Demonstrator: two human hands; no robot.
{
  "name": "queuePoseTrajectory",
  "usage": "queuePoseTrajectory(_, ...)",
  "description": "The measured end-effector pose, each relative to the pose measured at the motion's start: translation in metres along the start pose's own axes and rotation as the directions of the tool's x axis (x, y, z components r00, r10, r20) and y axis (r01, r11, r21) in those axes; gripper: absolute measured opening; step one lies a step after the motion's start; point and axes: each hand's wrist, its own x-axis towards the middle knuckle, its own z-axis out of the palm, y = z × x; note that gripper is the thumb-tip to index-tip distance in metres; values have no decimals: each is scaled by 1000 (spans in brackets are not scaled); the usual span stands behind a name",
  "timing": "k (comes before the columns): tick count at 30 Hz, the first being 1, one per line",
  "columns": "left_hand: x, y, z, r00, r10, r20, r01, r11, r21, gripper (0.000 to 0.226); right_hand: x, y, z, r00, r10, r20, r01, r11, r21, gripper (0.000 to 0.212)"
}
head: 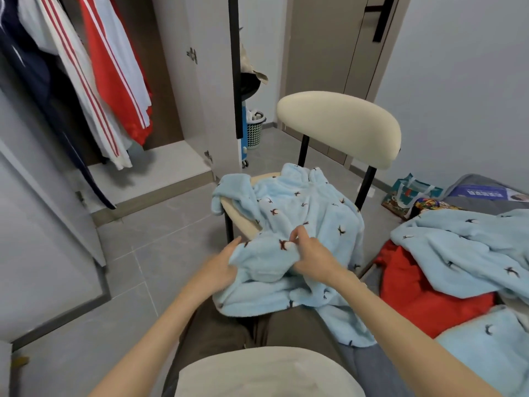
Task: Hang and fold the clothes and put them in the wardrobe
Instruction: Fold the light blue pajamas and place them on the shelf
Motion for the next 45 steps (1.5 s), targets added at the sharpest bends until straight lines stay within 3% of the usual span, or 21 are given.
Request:
queuePoseTrajectory(2,-12,-21,7,984,-178,-18,177,951,254,68,-2,0,28,1000,-14,-11,12,988,-151,49)
queuePoseTrajectory(3,-17,-25,11,980,-199,-29,198,929,313,72,-4,0,38,998,-23,-57,10,978,-210,55)
queuePoseTrajectory(7,-24,-10,27,999,-37,4,33,931,364,88,-10,8,48,958,-103,-267,-12,918,-397,68)
queuePoseTrajectory(11,-19,0,44,999,23,27,-34,822,568,92,-25,30,42,944,-83,-318,-100,848,-520,76)
queuePoseTrajectory(13,-18,0,47,998,68,15,-60,739,672,84,-34,48,33,955,0,-297,-140,881,-451,72)
queuePoseTrajectory(15,-16,-1,45,996,85,-9,-55,715,697,70,-40,62,14,950,79,-301,-148,966,-213,59)
queuePoseTrajectory(18,-18,0,32,980,109,-168,56,657,752,48,-41,65,-20,869,79,-489,-37,995,94,48)
queuePoseTrajectory(20,-21,2,23,955,111,-276,155,606,780,37,-41,62,-32,864,6,-504,45,995,89,41)
queuePoseTrajectory(22,-24,4,16,963,22,-269,215,544,811,33,-40,65,-32,948,-26,-319,24,1000,-10,37)
queuePoseTrajectory(23,-25,5,16,974,-37,-224,207,548,811,37,-41,68,-28,986,2,-164,-10,999,-47,38)
queuePoseTrajectory(25,-26,9,20,994,-75,-73,104,640,762,58,-44,73,-12,994,61,91,-54,995,-82,44)
queuePoseTrajectory(27,-28,19,29,999,35,26,-43,729,683,78,-47,75,7,985,42,167,-37,999,-36,57)
queuePoseTrajectory(29,-29,27,38,988,146,54,-149,781,607,87,-47,73,22,989,3,150,-4,1000,4,74)
queuePoseTrajectory(31,-26,28,46,978,191,79,-201,779,594,85,-46,68,32,995,-49,91,49,999,1,78)
queuePoseTrajectory(34,-20,22,51,977,199,78,-202,741,640,80,-44,63,41,992,-124,-21,123,991,-55,59)
queuePoseTrajectory(38,-21,18,56,966,257,-5,-192,734,652,63,-39,50,46,977,-171,-128,160,982,-96,8)
queuePoseTrajectory(42,-19,19,50,945,314,-95,-178,732,658,35,-41,33,17,972,-200,-123,185,975,-124,6)
queuePoseTrajectory(45,-20,13,36,952,302,-51,-247,856,455,23,-48,24,-11,982,-189,3,185,958,-218,7)
